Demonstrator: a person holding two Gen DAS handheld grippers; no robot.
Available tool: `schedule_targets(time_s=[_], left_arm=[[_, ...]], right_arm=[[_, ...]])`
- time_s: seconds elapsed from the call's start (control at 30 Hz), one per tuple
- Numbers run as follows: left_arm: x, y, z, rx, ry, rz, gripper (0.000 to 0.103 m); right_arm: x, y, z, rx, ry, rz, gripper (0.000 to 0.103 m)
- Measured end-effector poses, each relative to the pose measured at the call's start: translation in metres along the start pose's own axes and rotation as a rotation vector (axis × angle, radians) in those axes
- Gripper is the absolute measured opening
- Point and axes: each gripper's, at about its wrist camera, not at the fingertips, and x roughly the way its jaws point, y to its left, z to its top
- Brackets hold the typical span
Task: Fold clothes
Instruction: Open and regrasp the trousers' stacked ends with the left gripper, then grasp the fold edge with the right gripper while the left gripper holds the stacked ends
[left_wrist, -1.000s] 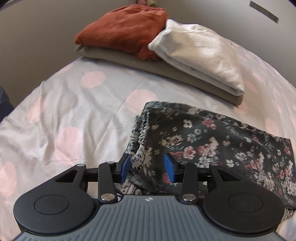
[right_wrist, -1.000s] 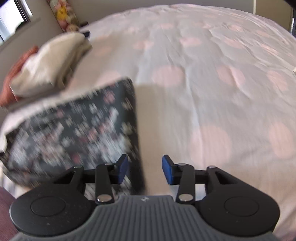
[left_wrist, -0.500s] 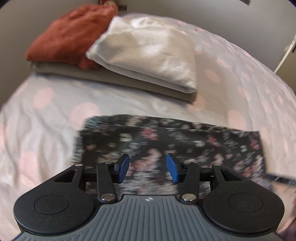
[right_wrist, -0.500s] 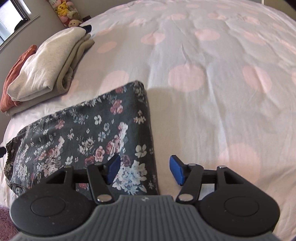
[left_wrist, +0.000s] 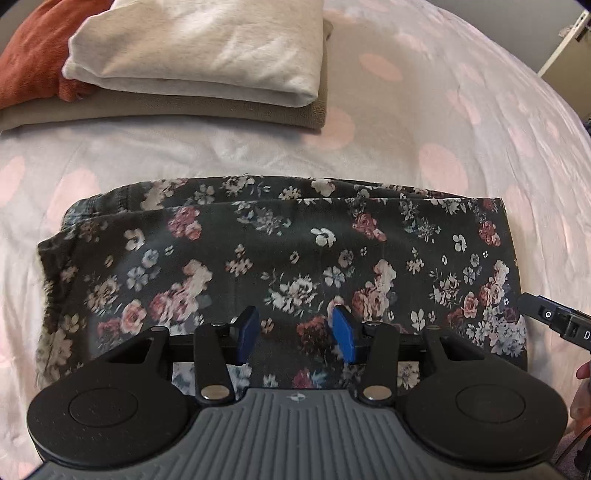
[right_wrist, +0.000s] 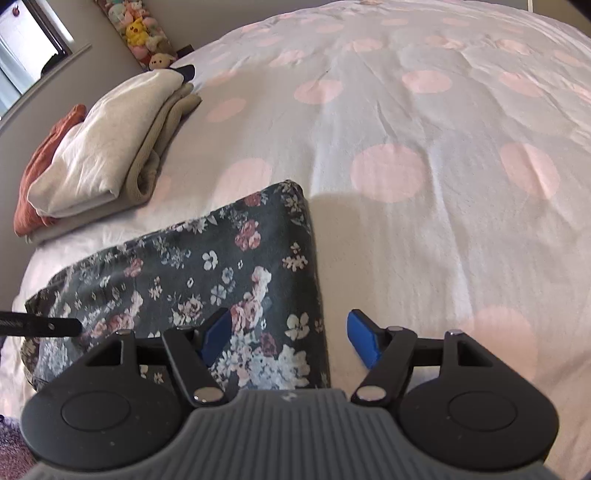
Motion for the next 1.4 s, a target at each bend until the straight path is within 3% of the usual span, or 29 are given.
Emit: schedule_targets(time_s=[0.1,0.27,0.47,0.67,0.83,1.0,1.13,1.27,1.4], left_arm=[[0.012,0.002,0.004,-0.020,0.002,-0.036,0.028],[0.030,-0.005,0.012,0.008,-0.016,-0.002,0.021],[0.046,-0.017,0.026,0.029,-0.077,0.003,0.020],[0.058,-0.025,0.037,0.064,-0.138,0.011,0.018],[0.061,-0.024,0.038,0.079,-0.200,0.002,0.018],[0.056,-0.025,0.033,0.110,-0.223,0.001,0.018],[0.032,-0.023,0.022,0.118,-0.170,-0.034,0.017],[0.015,-0.021,0.006,0.136,-0.060,-0.080,0.017],[0.014,-0.032,-0.007,0.217,0.008,-0.075,0.017]], right_arm=[[0.006,-0.008,0.002,0.017,-0.003,0.022,0.072],[0.016,-0.020,0.005,0.030,-0.002,0.074,0.069],[0.028,-0.028,0.009,0.032,-0.012,0.125,0.056],[0.037,-0.032,0.010,0.043,-0.024,0.158,0.053],[0.045,-0.030,0.014,0.051,-0.025,0.181,0.043],[0.054,-0.038,0.016,0.126,-0.010,0.239,0.039],[0.047,-0.045,0.013,0.152,0.034,0.269,0.035],[0.040,-0.051,0.003,0.186,0.062,0.291,0.033],[0.036,-0.052,-0.002,0.213,0.069,0.292,0.031]])
